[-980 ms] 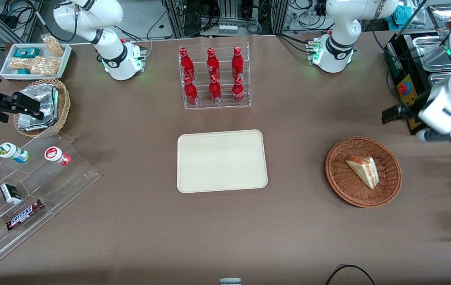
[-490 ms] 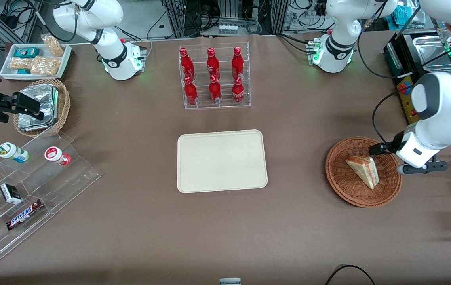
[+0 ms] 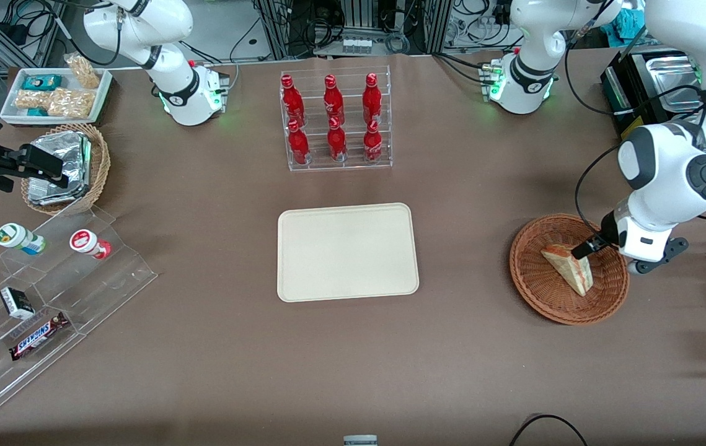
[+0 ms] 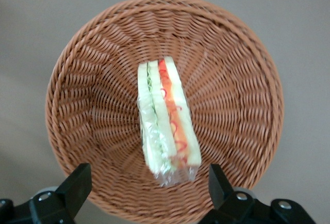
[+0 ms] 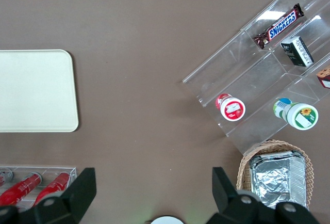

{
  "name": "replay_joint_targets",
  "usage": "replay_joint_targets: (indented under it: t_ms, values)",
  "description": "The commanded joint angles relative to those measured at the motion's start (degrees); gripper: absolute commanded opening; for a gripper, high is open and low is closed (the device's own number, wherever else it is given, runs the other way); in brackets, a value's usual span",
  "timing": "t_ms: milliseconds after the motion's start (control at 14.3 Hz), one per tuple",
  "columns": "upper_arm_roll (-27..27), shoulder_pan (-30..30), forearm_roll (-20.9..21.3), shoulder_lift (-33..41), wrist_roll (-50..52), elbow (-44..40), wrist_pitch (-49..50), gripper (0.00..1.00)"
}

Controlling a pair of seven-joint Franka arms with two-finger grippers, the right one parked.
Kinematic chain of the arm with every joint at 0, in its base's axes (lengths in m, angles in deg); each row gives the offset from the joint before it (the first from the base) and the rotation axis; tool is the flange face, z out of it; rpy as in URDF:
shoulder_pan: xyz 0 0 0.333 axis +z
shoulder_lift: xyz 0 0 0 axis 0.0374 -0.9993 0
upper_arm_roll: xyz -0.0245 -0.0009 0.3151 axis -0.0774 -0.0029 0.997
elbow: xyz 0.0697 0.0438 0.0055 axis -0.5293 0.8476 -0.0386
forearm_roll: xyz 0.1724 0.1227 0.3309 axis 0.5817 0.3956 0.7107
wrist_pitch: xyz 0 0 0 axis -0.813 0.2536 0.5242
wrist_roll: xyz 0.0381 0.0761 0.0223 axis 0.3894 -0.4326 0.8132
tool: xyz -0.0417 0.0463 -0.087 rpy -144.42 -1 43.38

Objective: Place sandwich from basket to tray
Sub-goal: 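Move the left gripper down over the sandwich in the wicker basket, then close the left gripper on the triangular sandwich and lift it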

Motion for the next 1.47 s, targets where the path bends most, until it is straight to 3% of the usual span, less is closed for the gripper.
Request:
replay_joint_targets:
  t_ms: [0,210,280,490,560,840,1120,1400]
  values:
    - [-0.12,-0.09,-0.2,-2.74,8.15,0.21,-4.13,1.0]
    - [-0.21,-0.26,-0.55,-6.08,11.59,0.12,-7.12,1.0]
    - [-0.21,-0.44,-0.55,-6.96,12.73,0.04,-7.3,0.93]
    - [-0.38,-0.62,-0.55,-6.89,13.88,0.04,-6.69,0.18]
    - [-0.38,-0.7,-0.38,-6.45,13.53,-0.05,-6.42,0.1]
    - [-0.56,-4.56,0.24,-3.46,5.66,-4.34,6.11,0.0]
    - [-1.08,-12.55,3.14,-6.52,-10.61,-13.47,16.05,0.04]
    - [-4.33,-21.25,2.0,-13.29,-5.48,-23.33,18.54,0.0]
